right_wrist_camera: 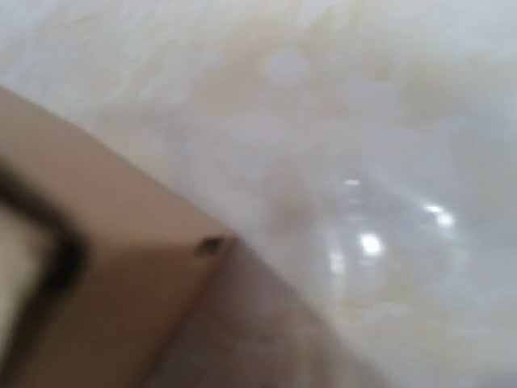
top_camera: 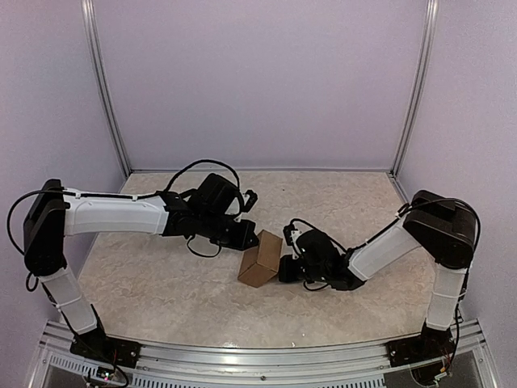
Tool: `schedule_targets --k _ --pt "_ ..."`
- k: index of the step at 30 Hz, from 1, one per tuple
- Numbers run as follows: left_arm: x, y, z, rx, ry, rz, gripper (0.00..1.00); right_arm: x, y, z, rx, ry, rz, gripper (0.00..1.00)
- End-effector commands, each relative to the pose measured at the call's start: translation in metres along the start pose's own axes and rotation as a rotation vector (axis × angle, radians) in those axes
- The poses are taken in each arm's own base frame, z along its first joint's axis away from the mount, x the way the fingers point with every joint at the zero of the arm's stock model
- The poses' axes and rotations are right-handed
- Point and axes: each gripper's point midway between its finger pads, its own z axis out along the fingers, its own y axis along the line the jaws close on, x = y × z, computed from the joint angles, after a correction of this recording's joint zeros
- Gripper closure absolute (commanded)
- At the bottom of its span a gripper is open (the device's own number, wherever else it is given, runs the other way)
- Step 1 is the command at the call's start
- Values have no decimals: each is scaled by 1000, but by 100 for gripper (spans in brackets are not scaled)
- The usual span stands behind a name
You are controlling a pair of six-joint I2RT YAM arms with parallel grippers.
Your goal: Fold the paper box
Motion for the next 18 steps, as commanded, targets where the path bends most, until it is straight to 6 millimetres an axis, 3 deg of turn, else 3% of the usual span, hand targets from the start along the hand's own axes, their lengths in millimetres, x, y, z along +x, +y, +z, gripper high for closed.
schedule_targets --k 1,11,18 --pt "-6 -13 4 23 1 25 100 47 -63 -18 251 171 -59 100" --pt "-1 -24 17 50 24 35 100 20 -58 -63 275 99 -73 100" --pt "-5 -12 8 -26 -2 63 100 -8 -44 -92 259 42 -143 100"
